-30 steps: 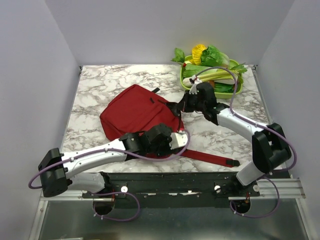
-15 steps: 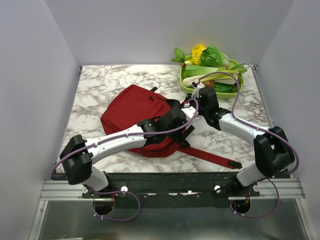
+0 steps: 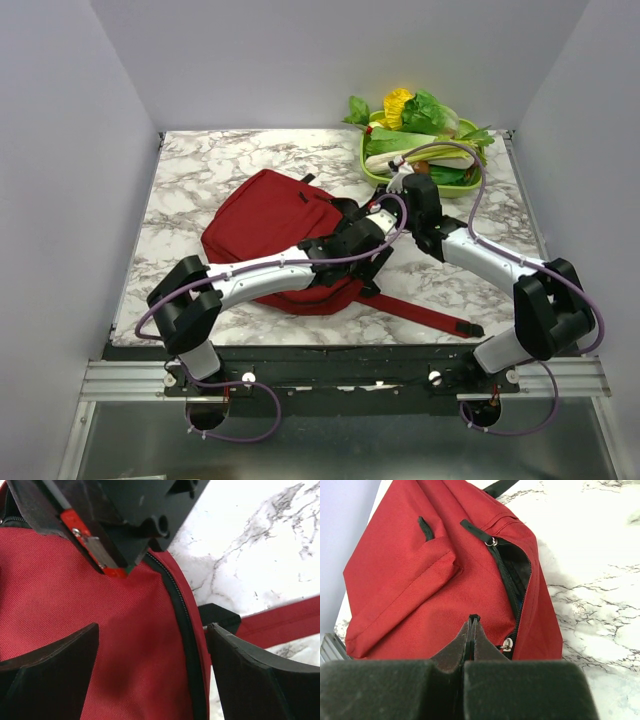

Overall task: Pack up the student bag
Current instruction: Zip the student bag at the center of the board.

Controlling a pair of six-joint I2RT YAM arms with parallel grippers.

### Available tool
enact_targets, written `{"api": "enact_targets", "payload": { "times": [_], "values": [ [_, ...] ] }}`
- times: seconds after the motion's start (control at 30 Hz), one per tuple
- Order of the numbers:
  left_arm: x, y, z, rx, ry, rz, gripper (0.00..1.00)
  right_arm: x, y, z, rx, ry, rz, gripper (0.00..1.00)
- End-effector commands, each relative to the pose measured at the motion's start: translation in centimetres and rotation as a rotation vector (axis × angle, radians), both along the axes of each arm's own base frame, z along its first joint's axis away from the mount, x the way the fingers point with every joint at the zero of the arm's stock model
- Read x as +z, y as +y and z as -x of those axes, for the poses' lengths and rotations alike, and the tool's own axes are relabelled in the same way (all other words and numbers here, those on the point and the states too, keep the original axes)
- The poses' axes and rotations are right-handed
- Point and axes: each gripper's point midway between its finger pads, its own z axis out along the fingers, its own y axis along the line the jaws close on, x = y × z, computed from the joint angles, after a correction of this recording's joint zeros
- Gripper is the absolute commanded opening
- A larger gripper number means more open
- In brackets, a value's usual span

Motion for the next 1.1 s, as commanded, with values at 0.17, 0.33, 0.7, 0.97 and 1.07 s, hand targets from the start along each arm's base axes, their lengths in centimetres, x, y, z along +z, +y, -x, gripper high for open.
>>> {"api": "enact_targets", "payload": {
  "times": [0.17,0.33,0.7,0.97,1.07],
  "values": [
    [0.4,-1.1,-1.3,-0.015,-0.063,0.049,0.43,0.2,-0.2,0.3,0.011,0.005,-0.032,0.01],
    [1.2,-2.2,0.7,-0.162,-0.067,0.059,0.18,-0.5,-0.3,-0.4,0.004,0.009,-0.012,0.01],
    [3.0,-6.0,9.2,-0.648,-0.195,-0.031,0.11,-1.2,0.3,-4.5,-0.003,0.0,0.087,0.01],
    [3.4,-6.0,11.2,-0.76,-0.187,-0.043,0.11,-0.8,1.0,-7.4,-0.032,-0.017,0.112,0.01],
    [3.5,-5.8,10.3,-0.726,-0.215,-0.069,0.28,-0.8,1.5,-8.8,-0.041,-0.013,0.116,0.01]
  ]
}}
